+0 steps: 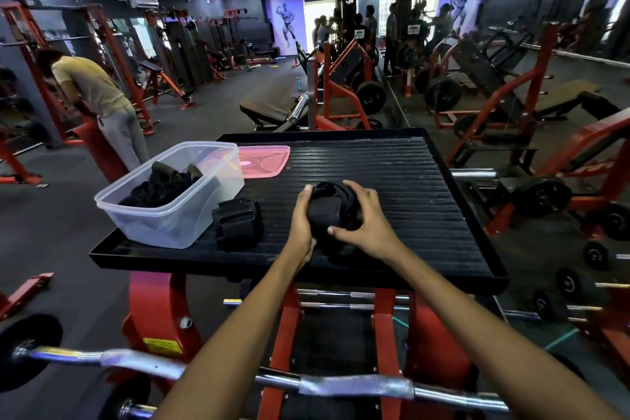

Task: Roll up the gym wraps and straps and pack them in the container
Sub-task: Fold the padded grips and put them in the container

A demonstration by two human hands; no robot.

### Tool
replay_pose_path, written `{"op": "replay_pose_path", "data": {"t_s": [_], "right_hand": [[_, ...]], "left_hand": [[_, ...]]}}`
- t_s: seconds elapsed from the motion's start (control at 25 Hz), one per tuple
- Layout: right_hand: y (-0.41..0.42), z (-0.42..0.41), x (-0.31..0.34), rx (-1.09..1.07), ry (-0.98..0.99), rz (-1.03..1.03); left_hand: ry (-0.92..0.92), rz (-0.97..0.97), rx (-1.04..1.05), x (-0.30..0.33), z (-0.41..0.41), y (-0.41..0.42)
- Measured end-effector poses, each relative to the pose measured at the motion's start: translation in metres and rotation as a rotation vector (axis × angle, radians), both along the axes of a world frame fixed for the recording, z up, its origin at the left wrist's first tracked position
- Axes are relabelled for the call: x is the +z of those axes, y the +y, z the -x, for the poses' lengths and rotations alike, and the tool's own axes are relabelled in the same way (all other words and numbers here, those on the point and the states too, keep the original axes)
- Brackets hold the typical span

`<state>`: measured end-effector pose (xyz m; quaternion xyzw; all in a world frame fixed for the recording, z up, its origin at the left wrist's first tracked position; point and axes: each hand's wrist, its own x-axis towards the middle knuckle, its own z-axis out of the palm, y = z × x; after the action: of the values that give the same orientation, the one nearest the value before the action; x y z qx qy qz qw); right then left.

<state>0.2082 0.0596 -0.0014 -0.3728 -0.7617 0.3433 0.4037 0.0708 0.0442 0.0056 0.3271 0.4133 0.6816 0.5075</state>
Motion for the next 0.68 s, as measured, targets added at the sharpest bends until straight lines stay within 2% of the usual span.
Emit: {"op": "replay_pose_path", "data": {"t_s": [0.12, 0.24, 0.36, 0.68], "right_hand": [[-0.004, 0.007, -0.003, 0.074, -0.137, -0.136], [-0.002, 0.008, -0.005, 0.061, -0.143, -0.133], [0.000, 0.005, -0.004, 0.058, -0.151, -0.148], [0.000, 0.012, -0.003, 0.109, -0.109, -0.119]], "left_hand": [[0.141, 0.015, 0.137, -0.006, 0.009, 0.005], [0.322, 0.000, 0.074, -0.013, 0.010, 0.004], [0.349, 0.065, 0.041, -0.009, 0.006, 0.002], [0.507, 0.100, 0.274, -0.003, 0.004, 0.006]]}}
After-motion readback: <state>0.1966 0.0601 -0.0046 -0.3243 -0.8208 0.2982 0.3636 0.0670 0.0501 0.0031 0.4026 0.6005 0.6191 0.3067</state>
